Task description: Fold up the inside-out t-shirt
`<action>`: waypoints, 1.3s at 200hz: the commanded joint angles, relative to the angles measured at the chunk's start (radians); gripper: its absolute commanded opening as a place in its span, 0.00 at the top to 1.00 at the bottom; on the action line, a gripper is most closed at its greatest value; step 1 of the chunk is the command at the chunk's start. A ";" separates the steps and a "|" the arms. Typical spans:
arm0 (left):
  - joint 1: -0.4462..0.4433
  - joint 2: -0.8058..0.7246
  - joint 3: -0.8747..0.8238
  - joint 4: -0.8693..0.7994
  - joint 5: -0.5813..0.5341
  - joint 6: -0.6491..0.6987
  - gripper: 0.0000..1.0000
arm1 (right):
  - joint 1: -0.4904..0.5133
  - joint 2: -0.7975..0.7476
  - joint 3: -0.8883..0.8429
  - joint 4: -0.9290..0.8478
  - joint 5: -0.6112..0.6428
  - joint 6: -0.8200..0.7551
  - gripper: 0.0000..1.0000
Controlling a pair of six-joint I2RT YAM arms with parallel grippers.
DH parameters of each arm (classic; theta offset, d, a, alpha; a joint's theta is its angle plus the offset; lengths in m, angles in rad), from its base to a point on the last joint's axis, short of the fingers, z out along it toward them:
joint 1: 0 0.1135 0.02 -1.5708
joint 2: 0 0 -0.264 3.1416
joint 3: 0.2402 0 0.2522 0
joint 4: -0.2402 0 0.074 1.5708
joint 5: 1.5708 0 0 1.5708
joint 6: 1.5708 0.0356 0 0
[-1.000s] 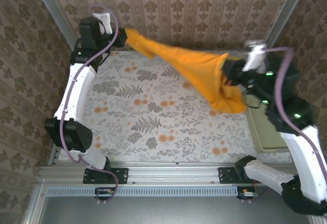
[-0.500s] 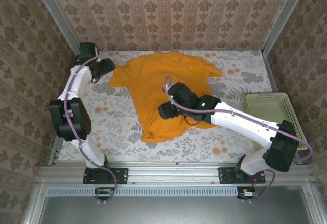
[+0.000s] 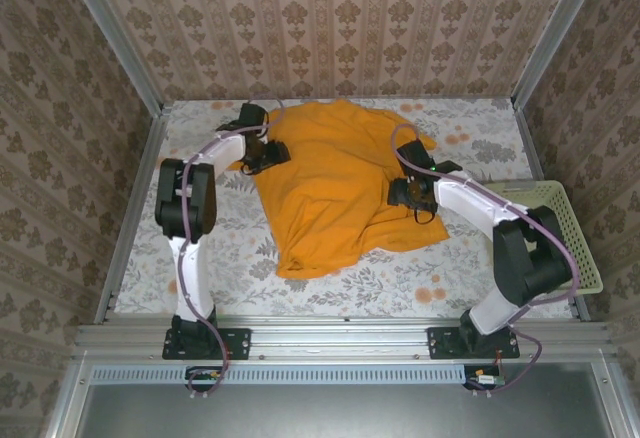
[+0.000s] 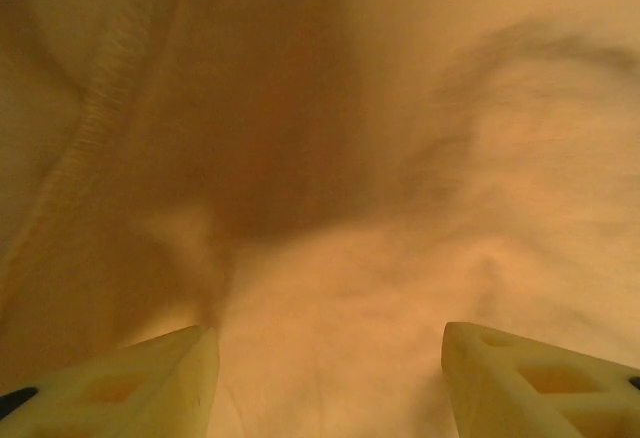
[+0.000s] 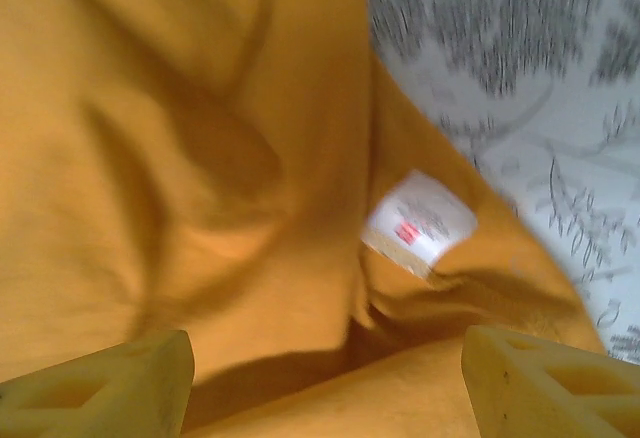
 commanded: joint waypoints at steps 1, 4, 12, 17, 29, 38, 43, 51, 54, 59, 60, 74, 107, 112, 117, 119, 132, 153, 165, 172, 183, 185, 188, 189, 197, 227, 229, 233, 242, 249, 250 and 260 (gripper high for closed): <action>0.013 0.043 0.085 -0.011 0.002 -0.015 0.39 | 0.008 0.032 -0.049 -0.005 -0.013 0.077 0.29; 0.014 0.050 0.091 -0.013 0.000 -0.012 0.39 | 0.008 0.035 -0.060 0.003 -0.021 0.083 0.29; 0.018 0.068 0.104 -0.015 -0.007 -0.009 0.39 | 0.015 0.039 -0.084 0.022 -0.036 0.099 0.30; 0.021 0.075 0.111 -0.016 -0.009 -0.006 0.39 | 0.026 0.040 -0.096 0.027 -0.043 0.107 0.30; 0.030 0.090 0.124 -0.016 -0.011 0.004 0.40 | 0.062 0.045 -0.116 0.028 -0.044 0.128 0.31; 0.039 0.102 0.139 -0.018 -0.017 0.015 0.40 | 0.098 0.050 -0.127 0.047 -0.050 0.147 0.31; 0.044 0.110 0.152 -0.019 -0.018 0.021 0.39 | 0.119 0.054 -0.134 0.060 -0.060 0.157 0.31; 0.054 0.123 0.173 -0.022 -0.014 0.036 0.39 | 0.154 0.057 -0.143 0.078 -0.084 0.178 0.32; 0.056 0.130 0.182 -0.024 -0.012 0.040 0.39 | 0.167 0.057 -0.146 0.084 -0.093 0.187 0.32; 0.062 0.139 0.199 -0.032 -0.011 0.049 0.39 | 0.193 0.058 -0.150 0.094 -0.104 0.201 0.32; 0.063 0.141 0.204 -0.033 -0.010 0.051 0.39 | 0.198 0.058 -0.151 0.097 -0.105 0.203 0.32; 0.077 0.167 0.264 -0.063 0.006 0.079 0.38 | 0.264 0.049 -0.148 0.117 -0.124 0.240 0.32; 0.079 0.147 0.366 -0.184 -0.015 0.144 0.34 | 0.324 -0.016 -0.112 0.079 -0.117 0.248 0.33; 0.077 0.130 0.367 -0.206 -0.029 0.150 0.33 | 0.323 -0.039 -0.108 0.053 -0.093 0.241 0.33; 0.073 0.107 0.365 -0.231 -0.045 0.155 0.32 | 0.323 -0.065 -0.107 0.023 -0.055 0.230 0.33; 0.071 0.098 0.363 -0.235 -0.055 0.157 0.32 | 0.322 -0.079 -0.108 0.008 -0.044 0.225 0.33; 0.049 0.007 0.303 -0.285 -0.111 0.166 0.30 | 0.322 -0.158 -0.116 -0.054 0.034 0.186 0.32; -0.020 -0.238 0.036 -0.229 -0.185 0.179 0.24 | 0.322 -0.283 -0.155 -0.097 0.059 0.135 0.32; -0.071 -0.385 -0.149 -0.160 -0.208 0.158 0.21 | 0.329 -0.334 -0.192 -0.087 0.029 0.128 0.33; -0.102 -0.459 -0.243 -0.122 -0.211 0.141 0.21 | 0.338 -0.359 -0.219 -0.059 -0.005 0.116 0.35; -0.151 -0.567 -0.382 -0.080 -0.244 0.110 0.21 | 0.364 -0.380 -0.245 -0.024 -0.041 0.111 0.37; -0.162 -0.586 -0.403 -0.073 -0.250 0.103 0.21 | 0.371 -0.380 -0.247 -0.020 -0.044 0.113 0.37; -0.175 -0.610 -0.437 -0.064 -0.263 0.095 0.21 | 0.381 -0.379 -0.249 -0.012 -0.048 0.113 0.37; -0.178 -0.621 -0.446 -0.062 -0.264 0.093 0.21 | 0.386 -0.379 -0.249 -0.011 -0.049 0.114 0.38; -0.223 -0.684 -0.532 -0.029 -0.272 0.081 0.21 | 0.419 -0.367 -0.247 0.005 -0.052 0.115 0.39; -0.328 -0.867 -0.783 0.053 -0.313 0.015 0.20 | 0.503 -0.261 -0.202 0.071 -0.057 0.127 0.44; -0.331 -0.880 -0.795 0.057 -0.315 0.008 0.20 | 0.505 -0.253 -0.199 0.074 -0.059 0.128 0.45; -0.339 -0.904 -0.827 0.069 -0.320 -0.005 0.20 | 0.510 -0.241 -0.191 0.080 -0.061 0.128 0.46; -0.345 -0.962 -0.895 0.102 -0.321 -0.031 0.20 | 0.523 -0.193 -0.170 0.092 -0.067 0.128 0.47; -0.348 -1.004 -0.941 0.126 -0.315 -0.049 0.19 | 0.532 -0.169 -0.154 0.100 -0.068 0.127 0.48; -0.348 -1.009 -0.944 0.128 -0.315 -0.052 0.19 | 0.532 -0.166 -0.152 0.101 -0.068 0.126 0.48; -0.350 -1.057 -0.993 0.149 -0.316 -0.068 0.19 | 0.542 -0.131 -0.130 0.109 -0.077 0.124 0.50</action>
